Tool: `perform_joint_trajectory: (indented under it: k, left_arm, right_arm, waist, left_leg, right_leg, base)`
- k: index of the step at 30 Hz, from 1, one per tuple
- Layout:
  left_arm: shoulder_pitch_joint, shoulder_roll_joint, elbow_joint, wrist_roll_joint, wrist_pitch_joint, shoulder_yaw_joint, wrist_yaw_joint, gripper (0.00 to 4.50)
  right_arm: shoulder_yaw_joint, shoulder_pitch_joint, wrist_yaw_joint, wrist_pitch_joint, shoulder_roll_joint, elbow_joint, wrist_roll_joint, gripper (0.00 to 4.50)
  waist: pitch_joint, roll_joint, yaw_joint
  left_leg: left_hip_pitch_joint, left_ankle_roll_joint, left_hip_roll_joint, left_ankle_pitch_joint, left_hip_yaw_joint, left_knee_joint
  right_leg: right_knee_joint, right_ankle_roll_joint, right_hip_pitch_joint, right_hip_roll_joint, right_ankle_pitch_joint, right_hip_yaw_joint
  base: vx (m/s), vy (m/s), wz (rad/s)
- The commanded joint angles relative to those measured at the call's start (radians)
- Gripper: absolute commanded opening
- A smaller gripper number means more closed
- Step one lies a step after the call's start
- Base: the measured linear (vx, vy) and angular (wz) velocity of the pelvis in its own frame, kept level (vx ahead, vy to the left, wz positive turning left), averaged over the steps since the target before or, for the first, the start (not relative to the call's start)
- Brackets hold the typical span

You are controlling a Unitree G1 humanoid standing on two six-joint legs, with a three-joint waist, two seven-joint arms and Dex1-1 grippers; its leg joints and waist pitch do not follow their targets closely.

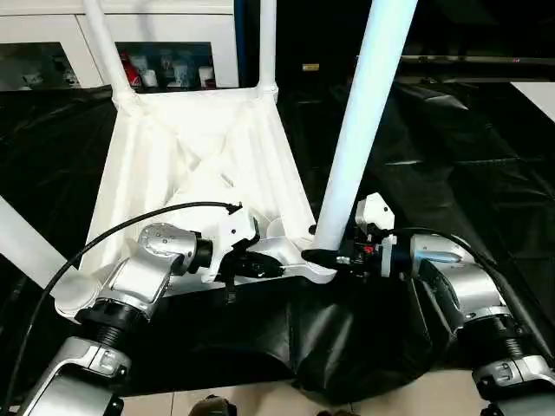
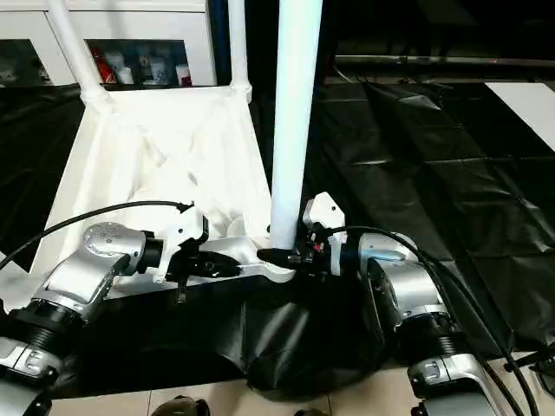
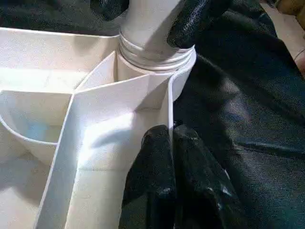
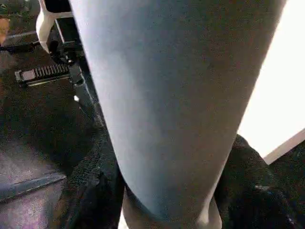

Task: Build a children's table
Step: Rotate leg to tighten

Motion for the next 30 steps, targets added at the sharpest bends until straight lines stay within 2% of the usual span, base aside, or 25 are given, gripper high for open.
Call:
perform_joint_trajectory:
  k: [1,4,5,6,7,8,10,11,12,13,14,15,17,19,22,24,28,30]
  left_arm:
    - [-0.007,-0.038,0.007,-0.019,-0.007,0.001,0.047,0.00]
    - [-0.019,-0.057,0.026,-0.007,-0.013,0.007,0.089,0.00]
    - [-0.033,-0.077,0.047,0.007,-0.014,0.011,0.135,0.00]
    - [-0.045,-0.092,0.063,0.020,-0.011,0.011,0.170,0.00]
    - [-0.058,-0.108,0.082,0.034,-0.009,0.012,0.211,0.00]
    - [-0.073,-0.128,0.106,0.049,-0.008,0.013,0.258,0.00]
    - [-0.074,-0.130,0.108,0.051,-0.008,0.013,0.262,0.00]
    - [-0.108,-0.182,0.161,0.081,0.005,0.017,0.386,0.00]
    - [-0.124,-0.215,0.185,0.092,0.017,0.020,0.450,0.00]
    - [-0.134,-0.243,0.201,0.098,0.024,0.021,0.489,0.00]
    - [-0.134,-0.243,0.201,0.098,0.024,0.021,0.489,0.00]
    - [-0.145,-0.280,0.215,0.105,0.033,0.016,0.522,0.00]
    - [-0.152,-0.302,0.220,0.105,0.029,0.010,0.525,0.00]
    - [-0.156,-0.309,0.226,0.104,0.021,0.008,0.521,0.00]
    - [-0.160,-0.305,0.233,0.103,0.010,0.009,0.512,0.00]
    - [-0.160,-0.285,0.241,0.103,-0.010,0.016,0.494,0.00]
    - [-0.153,-0.262,0.233,0.095,-0.022,0.021,0.462,0.00]
    - [-0.142,-0.236,0.219,0.082,-0.041,0.021,0.413,0.00]
  right_arm:
    - [0.021,0.016,-0.018,0.011,0.027,0.015,0.000,2.05]
    - [0.005,0.011,-0.097,-0.002,0.053,0.053,-0.020,2.00]
    - [-0.008,0.007,-0.176,-0.012,0.079,0.088,-0.040,1.99]
    - [-0.017,0.004,-0.233,-0.013,0.097,0.110,-0.053,1.99]
    - [-0.025,-0.001,-0.288,-0.008,0.116,0.130,-0.064,1.99]
    - [-0.035,-0.008,-0.361,0.001,0.139,0.154,-0.077,1.97]
    - [-0.036,-0.009,-0.367,0.002,0.141,0.156,-0.078,1.96]
    - [-0.070,-0.036,-0.545,0.033,0.199,0.212,-0.097,1.96]
    - [-0.092,-0.055,-0.647,0.053,0.234,0.246,-0.101,1.96]
    - [-0.111,-0.071,-0.718,0.062,0.264,0.274,-0.101,1.96]
    - [-0.111,-0.071,-0.718,0.062,0.264,0.274,-0.101,1.96]
    - [-0.117,-0.092,-0.770,0.060,0.300,0.303,-0.104,1.96]
    - [-0.114,-0.104,-0.774,0.044,0.325,0.312,-0.107,1.96]
    - [-0.117,-0.112,-0.772,0.034,0.336,0.315,-0.105,1.96]
    - [-0.120,-0.120,-0.751,0.020,0.339,0.310,-0.092,1.96]
    - [-0.124,-0.123,-0.691,0.002,0.331,0.295,-0.081,2.52]
    - [-0.118,-0.121,-0.633,-0.010,0.299,0.280,-0.073,2.75]
    - [-0.096,-0.111,-0.555,-0.014,0.258,0.252,-0.079,2.92]
  waist:
    - [-0.072,-0.013,0.000]
    - [-0.069,-0.015,-0.003]
    - [-0.065,-0.016,-0.005]
    - [-0.064,-0.016,-0.007]
    - [-0.062,-0.012,-0.010]
    - [-0.060,-0.015,-0.016]
    - [-0.062,-0.015,-0.018]
    - [-0.062,-0.008,-0.020]
    - [-0.058,-0.009,-0.027]
    - [-0.058,-0.009,-0.027]
    - [-0.062,-0.009,-0.030]
    - [-0.064,-0.006,-0.028]
    - [-0.064,-0.006,-0.027]
    - [-0.066,-0.008,-0.025]
    - [-0.067,-0.007,-0.024]
    - [-0.066,-0.011,-0.024]
    - [-0.066,-0.012,-0.023]
    - [-0.068,-0.015,-0.022]
  left_leg:
    - [0.012,0.115,0.064,-0.080,-0.024,-0.055]
    - [0.011,0.105,0.061,-0.095,-0.025,-0.057]
    - [0.013,0.086,0.061,-0.126,-0.026,-0.060]
    - [0.013,0.079,0.059,-0.133,-0.026,-0.061]
    - [0.016,0.060,0.059,-0.147,-0.027,-0.064]
    - [0.016,0.042,0.058,-0.171,-0.030,-0.067]
    - [0.018,0.033,0.058,-0.186,-0.031,-0.067]
    - [0.020,0.028,0.059,-0.184,-0.031,-0.068]
    - [0.021,0.015,0.058,-0.206,-0.032,-0.072]
    - [0.021,0.015,0.058,-0.206,-0.032,-0.072]
    - [0.019,-0.002,0.057,-0.216,-0.036,-0.075]
    - [0.019,-0.001,0.058,-0.213,-0.035,-0.074]
    - [0.022,0.010,0.057,-0.216,-0.032,-0.072]
    - [0.016,0.028,0.055,-0.215,-0.033,-0.072]
    - [0.017,0.036,0.057,-0.215,-0.032,-0.072]
    - [0.017,0.038,0.057,-0.228,-0.032,-0.073]
    - [0.015,0.048,0.057,-0.217,-0.032,-0.073]
    - [0.013,0.061,0.056,-0.195,-0.030,-0.070]
  right_leg:
    - [-0.058,-0.258,0.053,-0.075,-0.084,0.057]
    - [-0.062,-0.252,0.054,-0.075,-0.110,0.058]
    - [-0.072,-0.239,0.052,-0.079,-0.171,0.059]
    - [-0.074,-0.232,0.051,-0.078,-0.191,0.060]
    - [-0.079,-0.220,0.049,-0.077,-0.231,0.060]
    - [-0.084,-0.209,0.050,-0.077,-0.276,0.058]
    - [-0.087,-0.196,0.051,-0.080,-0.307,0.059]
    - [-0.088,-0.188,0.046,-0.077,-0.302,0.061]
    - [-0.092,-0.186,0.042,-0.075,-0.325,0.061]
    - [-0.092,-0.186,0.042,-0.075,-0.325,0.061]
    - [-0.092,-0.178,0.049,-0.077,-0.347,0.058]
    - [-0.092,-0.176,0.049,-0.078,-0.328,0.058]
    - [-0.094,-0.179,0.045,-0.075,-0.295,0.060]
    - [-0.092,-0.178,0.049,-0.076,-0.276,0.061]
    - [-0.092,-0.181,0.048,-0.076,-0.263,0.061]
    - [-0.095,-0.177,0.047,-0.076,-0.287,0.060]
    - [-0.094,-0.175,0.048,-0.077,-0.287,0.060]
    - [-0.091,-0.182,0.050,-0.076,-0.254,0.060]
  base:
    - [0.000,0.000,0.00]
    - [0.000,0.000,0.00]
    - [0.000,0.000,0.00]
    - [0.000,0.000,0.00]
    - [0.000,0.000,0.00]
    - [0.000,0.000,0.00]
    - [0.000,0.000,0.00]
    - [0.000,0.000,0.00]
    - [0.000,0.000,0.00]
    - [0.000,0.000,0.00]
    - [0.000,0.000,0.00]
    - [0.000,0.000,0.00]
    - [0.000,0.000,0.00]
    - [0.000,0.000,0.00]
    - [0.000,0.000,0.00]
    - [0.000,0.000,0.00]
    - [0.000,0.000,0.00]
    - [0.000,0.000,0.00]
